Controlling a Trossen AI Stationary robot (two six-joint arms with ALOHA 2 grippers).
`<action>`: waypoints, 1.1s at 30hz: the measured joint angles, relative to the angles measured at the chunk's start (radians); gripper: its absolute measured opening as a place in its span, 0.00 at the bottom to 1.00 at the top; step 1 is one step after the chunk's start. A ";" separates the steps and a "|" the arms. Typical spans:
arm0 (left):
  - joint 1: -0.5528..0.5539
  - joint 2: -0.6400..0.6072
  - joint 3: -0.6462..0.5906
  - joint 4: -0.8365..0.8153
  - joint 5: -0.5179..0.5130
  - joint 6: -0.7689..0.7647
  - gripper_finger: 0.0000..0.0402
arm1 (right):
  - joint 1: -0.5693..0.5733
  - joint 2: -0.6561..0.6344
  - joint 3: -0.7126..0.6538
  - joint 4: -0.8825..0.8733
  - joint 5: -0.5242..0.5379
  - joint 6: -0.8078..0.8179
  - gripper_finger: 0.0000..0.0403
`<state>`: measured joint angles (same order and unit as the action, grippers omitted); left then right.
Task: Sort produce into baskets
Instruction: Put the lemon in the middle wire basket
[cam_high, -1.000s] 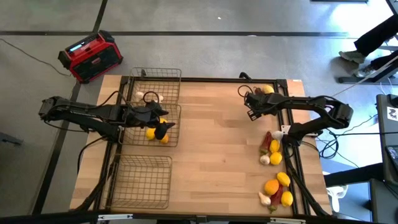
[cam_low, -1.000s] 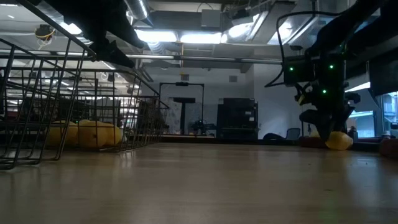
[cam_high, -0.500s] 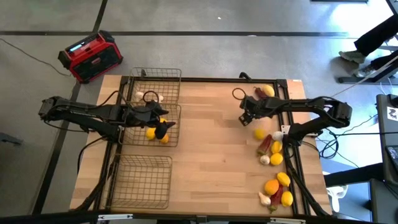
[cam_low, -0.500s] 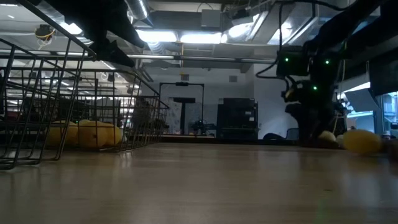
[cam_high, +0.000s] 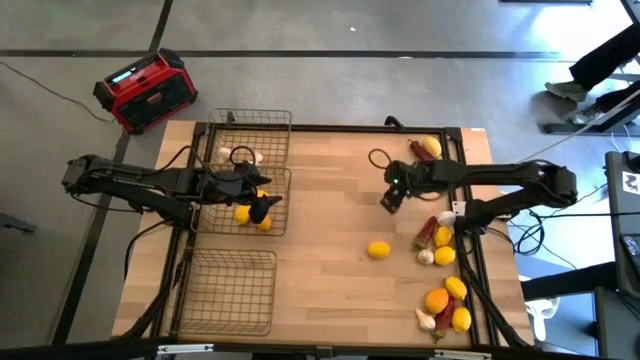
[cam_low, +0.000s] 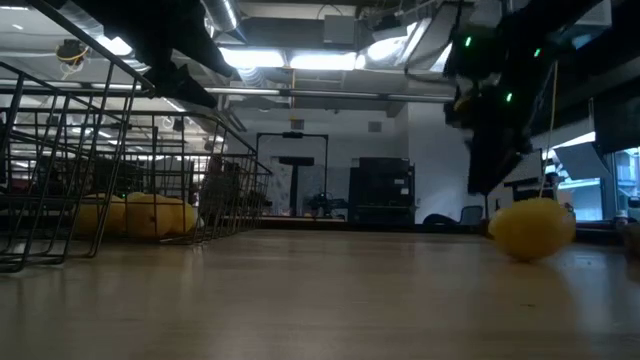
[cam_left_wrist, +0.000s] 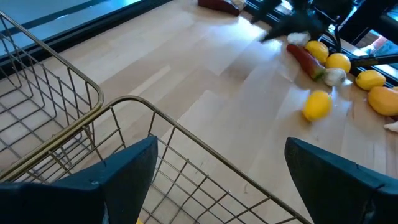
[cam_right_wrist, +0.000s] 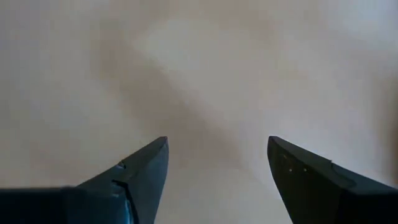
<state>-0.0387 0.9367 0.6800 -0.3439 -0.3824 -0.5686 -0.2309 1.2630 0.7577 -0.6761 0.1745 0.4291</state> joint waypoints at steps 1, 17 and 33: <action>0.000 0.000 0.000 0.000 0.000 0.000 0.86 | 0.024 -0.015 0.003 0.001 -0.055 -0.017 0.67; -0.003 0.000 0.000 0.033 0.001 0.015 0.86 | 0.573 0.034 -0.011 0.200 -0.297 -0.094 0.67; -0.004 0.000 0.000 0.041 0.002 0.013 0.86 | 0.688 0.044 -0.011 0.031 -0.379 0.306 0.67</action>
<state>-0.0426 0.9367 0.6800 -0.3033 -0.3805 -0.5559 0.4571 1.3067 0.7464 -0.6454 -0.2043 0.7348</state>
